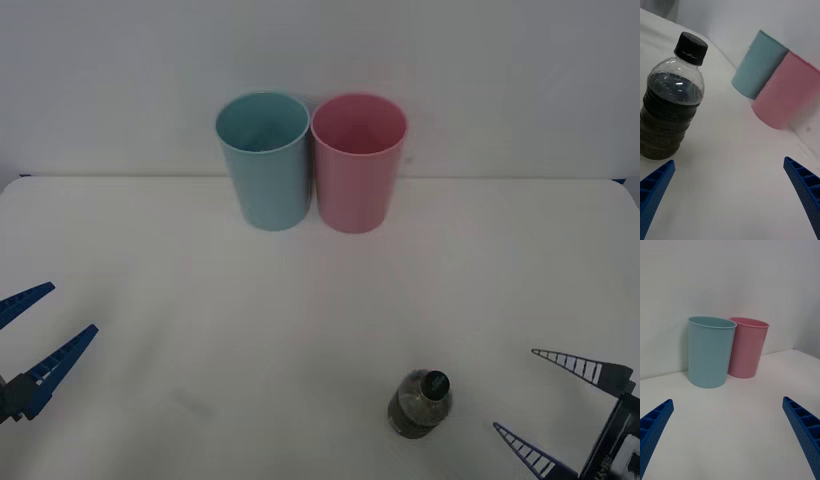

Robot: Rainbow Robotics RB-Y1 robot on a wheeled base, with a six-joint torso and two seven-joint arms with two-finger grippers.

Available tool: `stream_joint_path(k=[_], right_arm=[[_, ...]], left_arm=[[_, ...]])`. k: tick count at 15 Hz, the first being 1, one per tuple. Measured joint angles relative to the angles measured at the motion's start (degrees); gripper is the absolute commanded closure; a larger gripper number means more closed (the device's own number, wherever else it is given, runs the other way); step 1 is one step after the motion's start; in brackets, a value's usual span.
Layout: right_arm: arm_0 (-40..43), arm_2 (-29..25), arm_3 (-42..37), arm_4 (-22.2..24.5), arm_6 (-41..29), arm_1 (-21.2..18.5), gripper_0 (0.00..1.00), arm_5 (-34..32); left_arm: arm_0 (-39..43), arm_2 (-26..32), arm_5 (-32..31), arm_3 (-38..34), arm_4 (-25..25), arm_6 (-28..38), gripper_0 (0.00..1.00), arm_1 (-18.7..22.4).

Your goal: Grasp the object on the table and drop it into the matching bin: aluminum can to the light blue bin, PET bottle to the pink bin.

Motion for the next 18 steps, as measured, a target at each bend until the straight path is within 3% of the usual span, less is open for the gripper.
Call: stream_joint_path(k=[6, 12, 18], right_arm=[[0.5, -0.7, 0.0, 3.2, -19.7, 0.0, 0.0, -2.8], [0.5, 0.0, 0.0, 4.7, -35.0, 0.0, 0.0, -5.4], [-0.9, 4.3, 0.0, 4.8, -35.6, 0.0, 0.0, -5.0]], left_arm=[[0.0, 0.0, 0.0, 0.0, 0.0, 0.0, 0.0, 0.0], [0.0, 0.0, 0.0, 0.0, 0.0, 0.0, 0.0, 0.0], [0.0, 0.0, 0.0, 0.0, 0.0, 0.0, 0.0, 0.0]])
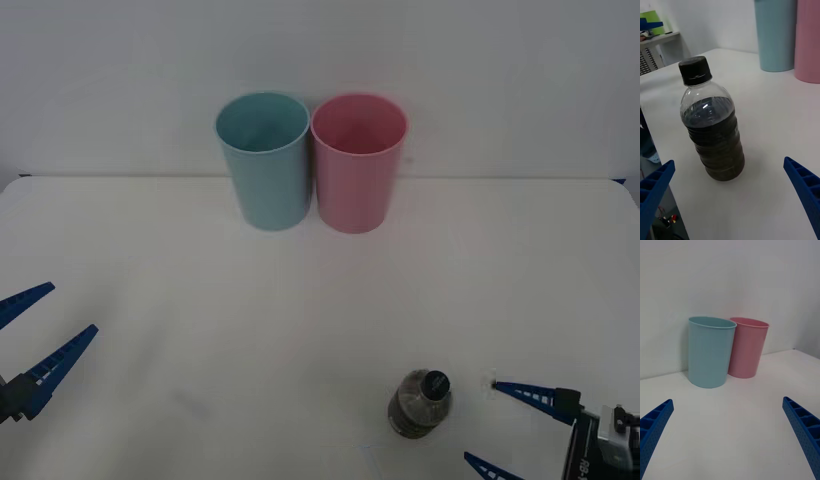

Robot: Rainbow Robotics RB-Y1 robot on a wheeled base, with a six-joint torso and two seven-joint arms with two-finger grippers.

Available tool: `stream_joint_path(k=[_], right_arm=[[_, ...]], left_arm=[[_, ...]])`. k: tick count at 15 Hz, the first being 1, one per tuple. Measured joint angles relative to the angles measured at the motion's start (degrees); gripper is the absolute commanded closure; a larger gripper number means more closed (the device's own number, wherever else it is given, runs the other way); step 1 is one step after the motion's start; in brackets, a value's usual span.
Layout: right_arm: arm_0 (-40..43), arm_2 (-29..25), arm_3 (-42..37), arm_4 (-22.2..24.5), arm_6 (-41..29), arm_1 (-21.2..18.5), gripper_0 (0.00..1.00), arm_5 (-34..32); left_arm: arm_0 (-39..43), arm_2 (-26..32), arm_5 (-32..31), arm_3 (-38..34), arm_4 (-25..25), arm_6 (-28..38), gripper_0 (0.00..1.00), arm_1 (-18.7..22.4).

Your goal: Grasp the object on the table and drop it into the matching bin: aluminum can to the light blue bin, PET bottle to the pink bin.

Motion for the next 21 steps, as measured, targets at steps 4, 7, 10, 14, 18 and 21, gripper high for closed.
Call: stream_joint_path(k=[4, 7, 10, 14, 18, 21], right_arm=[[-1.1, 2.3, 0.0, 0.0, 2.8, 0.1, 0.0, 0.8], [-2.5, 3.6, 2.0, 0.0, 6.9, 0.6, 0.0, 1.1], [-5.2, 5.0, 4.9, 0.7, 8.2, 1.1, 0.0, 0.9], [-8.4, 5.9, 6.8, 3.3, 8.7, 4.2, 0.0, 0.9], [-12.1, 7.3, 10.4, 4.5, 9.4, 5.8, 0.0, 0.6], [-13.7, 8.1, 11.9, 4.5, 10.1, 6.1, 0.0, 0.5]], left_arm=[[0.0, 0.0, 0.0, 0.0, 0.0, 0.0, 0.0, 0.0], [0.0, 0.0, 0.0, 0.0, 0.0, 0.0, 0.0, 0.0], [0.0, 0.0, 0.0, 0.0, 0.0, 0.0, 0.0, 0.0], [0.0, 0.0, 0.0, 0.0, 0.0, 0.0, 0.0, 0.0], [0.0, 0.0, 0.0, 0.0, 0.0, 0.0, 0.0, 0.0], [0.0, 0.0, 0.0, 0.0, 0.0, 0.0, 0.0, 0.0]])
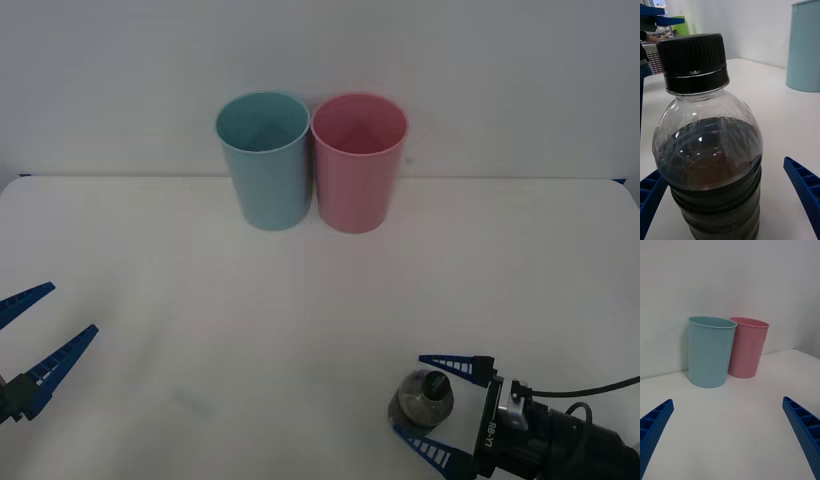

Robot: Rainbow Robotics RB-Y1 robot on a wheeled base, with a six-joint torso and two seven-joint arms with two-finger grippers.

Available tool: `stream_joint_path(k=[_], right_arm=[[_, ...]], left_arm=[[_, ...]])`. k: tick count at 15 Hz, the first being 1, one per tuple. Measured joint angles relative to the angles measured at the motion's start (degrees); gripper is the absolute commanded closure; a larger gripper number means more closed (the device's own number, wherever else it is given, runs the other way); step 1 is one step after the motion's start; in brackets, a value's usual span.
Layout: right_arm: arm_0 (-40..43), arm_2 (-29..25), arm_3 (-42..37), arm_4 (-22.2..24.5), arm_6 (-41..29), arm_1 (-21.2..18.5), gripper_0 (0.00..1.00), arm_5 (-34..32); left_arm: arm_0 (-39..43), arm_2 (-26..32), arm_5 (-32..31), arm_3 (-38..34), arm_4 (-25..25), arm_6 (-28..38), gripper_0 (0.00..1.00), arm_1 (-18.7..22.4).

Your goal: Grasp the object on the table and drop it into the matching bin: aluminum can to the light blue bin, PET bottle to the pink bin.

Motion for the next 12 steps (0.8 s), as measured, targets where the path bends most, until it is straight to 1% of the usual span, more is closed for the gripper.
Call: stream_joint_path(k=[2, 3, 4, 5, 12], right_arm=[[0.0, 0.0, 0.0, 0.0, 0.1, 0.0, 0.0, 0.0], [0.0, 0.0, 0.1, 0.0, 0.0, 0.0, 0.34, 0.1], [0.0, 0.0, 0.1, -0.1, 0.1, 0.0, 0.93, 0.2], [0.0, 0.0, 0.1, -0.2, 0.1, 0.0, 1.0, 0.2], [0.0, -0.3, 0.1, -0.6, 0.2, 0.0, 1.0, -0.4]], left_arm=[[0.0, 0.0, 0.0, 0.0, 0.0, 0.0, 0.0, 0.0], [0.0, 0.0, 0.0, 0.0, 0.0, 0.0, 0.0, 0.0], [0.0, 0.0, 0.0, 0.0, 0.0, 0.0, 0.0, 0.0], [0.0, 0.0, 0.0, 0.0, 0.0, 0.0, 0.0, 0.0], [0.0, 0.0, 0.0, 0.0, 0.0, 0.0, 0.0, 0.0]])
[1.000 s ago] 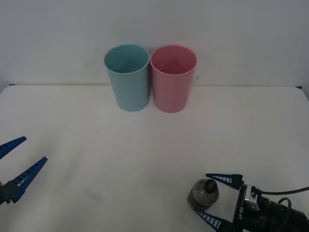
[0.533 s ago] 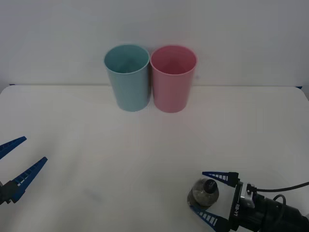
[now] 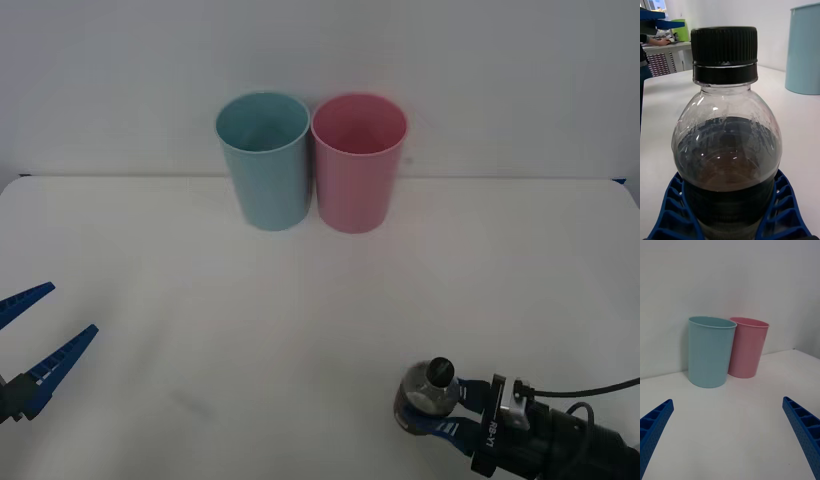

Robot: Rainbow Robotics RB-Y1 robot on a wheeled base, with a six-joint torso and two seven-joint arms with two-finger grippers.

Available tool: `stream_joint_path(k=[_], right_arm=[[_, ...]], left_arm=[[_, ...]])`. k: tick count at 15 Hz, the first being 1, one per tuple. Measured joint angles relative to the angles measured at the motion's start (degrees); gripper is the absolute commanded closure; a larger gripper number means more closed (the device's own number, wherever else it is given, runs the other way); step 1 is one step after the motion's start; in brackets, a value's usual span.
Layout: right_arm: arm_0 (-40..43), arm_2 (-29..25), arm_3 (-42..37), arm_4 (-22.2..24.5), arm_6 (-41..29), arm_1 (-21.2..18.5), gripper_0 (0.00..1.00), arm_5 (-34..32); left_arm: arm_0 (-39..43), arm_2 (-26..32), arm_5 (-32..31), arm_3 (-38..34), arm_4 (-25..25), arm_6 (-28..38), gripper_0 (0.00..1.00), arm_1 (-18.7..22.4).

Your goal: Grasp the object on the table and drop it into the matching bin: aluminum can to the light blue bin, PET bottle to the pink bin.

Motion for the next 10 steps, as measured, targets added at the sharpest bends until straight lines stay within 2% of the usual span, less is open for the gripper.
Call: stream_joint_path(k=[5, 10], right_arm=[[0.2, -0.9, -0.9, -0.6, -2.1, 0.0, 1.0, -1.5], [4.2, -2.7, -12.0, -0.7, -8.4, -0.4, 1.0, 2.2]], left_arm=[[0.0, 0.0, 0.0, 0.0, 0.0, 0.0, 0.0, 0.0], [0.0, 0.0, 0.0, 0.0, 0.0, 0.0, 0.0, 0.0]])
